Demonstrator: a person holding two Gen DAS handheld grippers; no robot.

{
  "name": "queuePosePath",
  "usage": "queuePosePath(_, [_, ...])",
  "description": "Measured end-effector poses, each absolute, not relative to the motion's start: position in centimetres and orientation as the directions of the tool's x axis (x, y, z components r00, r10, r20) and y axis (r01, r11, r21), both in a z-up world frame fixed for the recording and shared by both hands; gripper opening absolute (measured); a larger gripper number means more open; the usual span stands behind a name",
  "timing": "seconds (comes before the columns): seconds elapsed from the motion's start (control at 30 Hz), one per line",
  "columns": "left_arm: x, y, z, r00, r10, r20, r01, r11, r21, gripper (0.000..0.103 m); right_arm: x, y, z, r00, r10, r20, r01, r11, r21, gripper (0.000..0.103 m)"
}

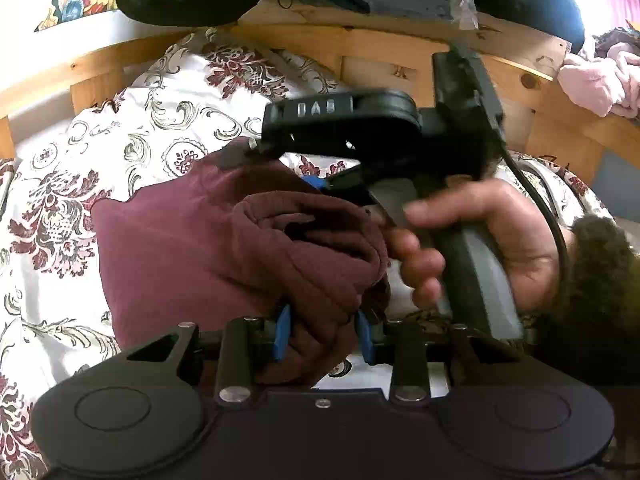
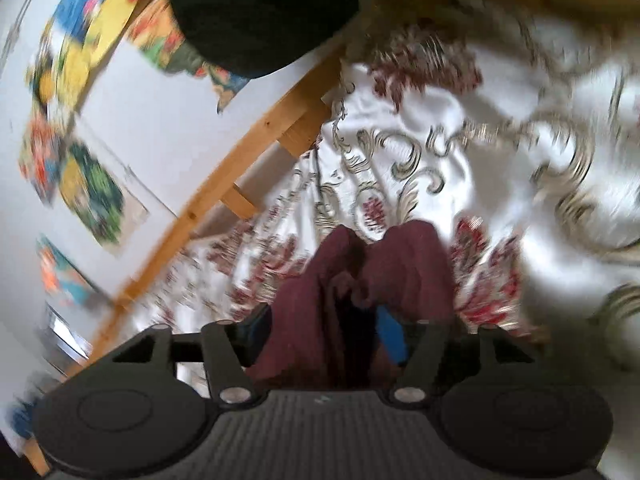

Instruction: Fold small clothes

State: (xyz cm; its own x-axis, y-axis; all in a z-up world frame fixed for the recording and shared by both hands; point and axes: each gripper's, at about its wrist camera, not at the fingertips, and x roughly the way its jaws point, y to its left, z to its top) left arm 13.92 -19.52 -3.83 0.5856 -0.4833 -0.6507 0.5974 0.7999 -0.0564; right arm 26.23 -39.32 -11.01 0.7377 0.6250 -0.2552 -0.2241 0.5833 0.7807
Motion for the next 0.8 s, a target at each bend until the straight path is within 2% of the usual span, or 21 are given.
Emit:
queuePosePath(0.03, [13.9, -19.5, -3.8, 0.586, -0.483, -0.651, 0.595, 0.802, -0.059, 0.036, 26.6, -39.5, -11.3, 0.741, 0.627, -0.241, -0.22, 0.565, 0.796, 0.064])
queuePosePath(0.1, [13.8, -19.5, -3.8, 0.586, -0.48, -0.653, 0.592, 0.804, -0.059, 0.036, 26.8, -39.5, -11.1, 0.77, 0.595, -0.23, -0.231, 0.597, 0.768, 0.054])
queuePosePath(0.13, [13.7, -19.5, -3.8, 0.586, -0.478, -0.654, 0.592, 0.804, -0.057, 0.036, 26.7, -39.4, -10.7, 0.787, 0.573, -0.229, -0.246, 0.631, 0.735, 0.045])
queuePosePath(0.17, [13.7, -19.6, -3.8, 0.587, -0.476, -0.655, 0.591, 0.805, -0.055, 0.036, 26.4, -39.1, -10.1, 0.806, 0.552, -0.214, -0.281, 0.675, 0.682, 0.041])
queuePosePath(0.27, [13.7, -19.7, -3.8, 0.584, -0.474, -0.659, 0.588, 0.807, -0.059, 0.037, 25.2, -38.4, -8.5, 0.843, 0.502, -0.194, -0.328, 0.765, 0.554, 0.04])
queuePosePath(0.43, [14.4, -19.5, -4.0, 0.559, -0.493, -0.667, 0.575, 0.81, -0.116, 0.038, 24.5, -39.0, -8.5, 0.866, 0.445, -0.228, -0.267, 0.797, 0.541, 0.04])
queuePosePath(0.5, [14.7, -19.3, -4.1, 0.55, -0.504, -0.666, 0.561, 0.814, -0.152, 0.039, 24.4, -39.4, -8.6, 0.868, 0.424, -0.259, -0.233, 0.808, 0.542, 0.044])
queuePosePath(0.53, [14.9, -19.1, -4.1, 0.546, -0.511, -0.664, 0.554, 0.815, -0.171, 0.039, 24.3, -39.6, -8.6, 0.867, 0.42, -0.268, -0.222, 0.808, 0.546, 0.05])
queuePosePath(0.6, [15.0, -18.8, -4.0, 0.538, -0.526, -0.659, 0.546, 0.813, -0.203, 0.047, 23.9, -40.0, -8.5, 0.863, 0.419, -0.282, -0.211, 0.806, 0.553, 0.055])
queuePosePath(0.67, [15.0, -18.5, -3.9, 0.526, -0.553, -0.647, 0.538, 0.805, -0.251, 0.054, 23.4, -40.2, -8.3, 0.862, 0.412, -0.296, -0.198, 0.81, 0.552, 0.07])
queuePosePath(0.8, [14.7, -18.1, -3.5, 0.512, -0.581, -0.633, 0.543, 0.79, -0.285, 0.065, 21.9, -40.7, -7.9, 0.866, 0.396, -0.307, -0.175, 0.813, 0.555, 0.083])
